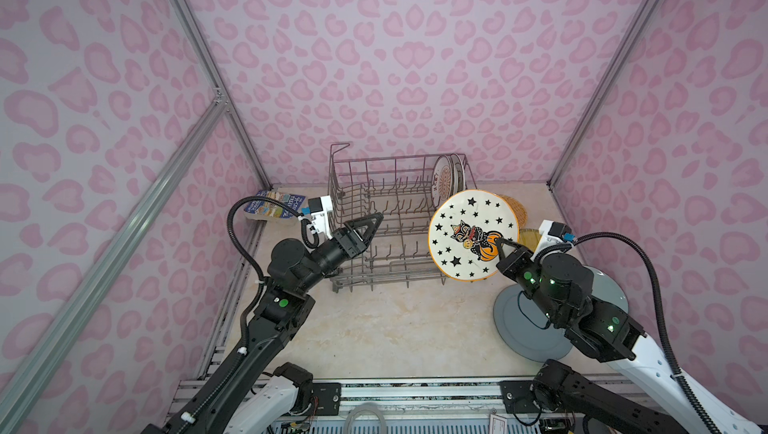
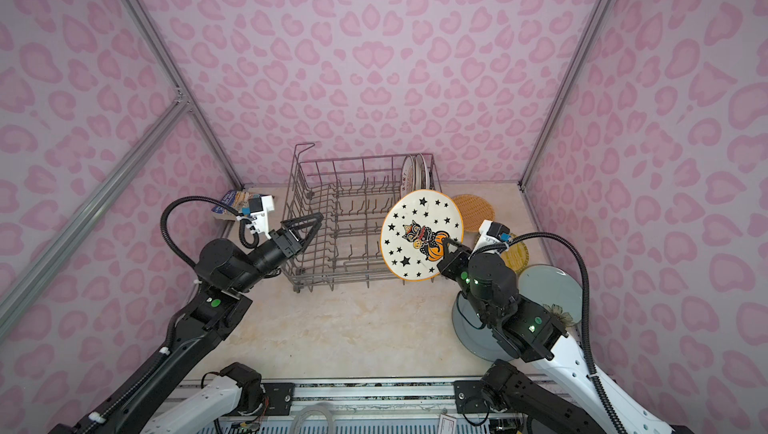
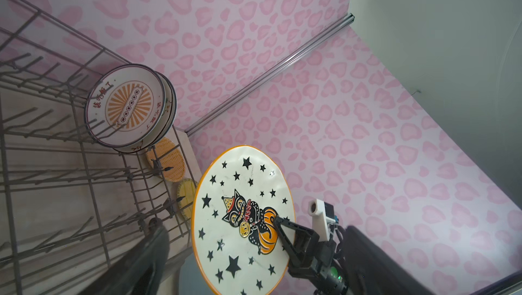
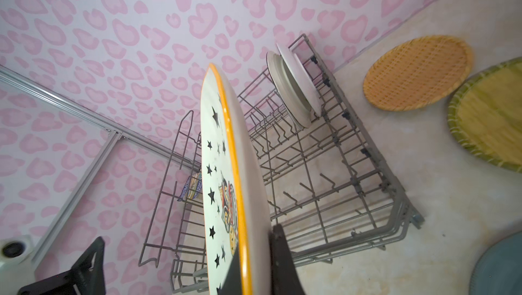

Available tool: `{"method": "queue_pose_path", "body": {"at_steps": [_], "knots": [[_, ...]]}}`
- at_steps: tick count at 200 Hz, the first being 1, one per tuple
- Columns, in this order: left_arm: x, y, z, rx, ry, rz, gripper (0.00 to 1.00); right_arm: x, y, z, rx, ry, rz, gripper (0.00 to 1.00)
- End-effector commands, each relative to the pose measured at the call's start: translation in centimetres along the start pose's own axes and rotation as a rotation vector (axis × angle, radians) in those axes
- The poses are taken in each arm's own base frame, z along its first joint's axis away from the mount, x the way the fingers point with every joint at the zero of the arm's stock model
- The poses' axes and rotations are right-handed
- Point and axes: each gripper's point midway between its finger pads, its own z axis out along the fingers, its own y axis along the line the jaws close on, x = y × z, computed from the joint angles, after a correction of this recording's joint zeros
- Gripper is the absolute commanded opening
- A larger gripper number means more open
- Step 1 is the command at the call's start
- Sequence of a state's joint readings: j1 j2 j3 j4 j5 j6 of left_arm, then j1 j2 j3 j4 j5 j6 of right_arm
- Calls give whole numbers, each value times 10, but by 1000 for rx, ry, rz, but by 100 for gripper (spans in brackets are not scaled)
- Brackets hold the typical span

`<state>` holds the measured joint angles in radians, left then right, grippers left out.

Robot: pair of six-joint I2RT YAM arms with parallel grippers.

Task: Load the plates into the dish rack
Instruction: 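Open the left gripper and draw it back while the right gripper lifts the plate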

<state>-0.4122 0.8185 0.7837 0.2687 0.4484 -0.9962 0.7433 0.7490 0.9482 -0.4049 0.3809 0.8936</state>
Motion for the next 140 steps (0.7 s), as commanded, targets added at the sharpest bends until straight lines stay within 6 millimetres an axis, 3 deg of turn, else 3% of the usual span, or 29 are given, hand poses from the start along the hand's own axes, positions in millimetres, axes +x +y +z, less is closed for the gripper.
{"method": "queue_pose_path", "body": {"at_steps": [1,21,47,68,99,140], "knots": [[6,5,-18,-104,57,236,98,-35,16,-1,15,-122,-87,0],[5,-1,-36,-159,71,407,98,-49,24,6,74,-151,-200,0],[4,9,-54,-236,56,553,98,-63,43,24,127,-182,-326,0],[3,20,-62,-286,24,578,97,-76,65,41,158,-205,-428,0],[14,17,-66,-246,59,610,97,-93,100,65,185,-233,-554,0],[24,13,-70,-203,77,632,97,-91,126,108,220,-233,-702,0]]}}
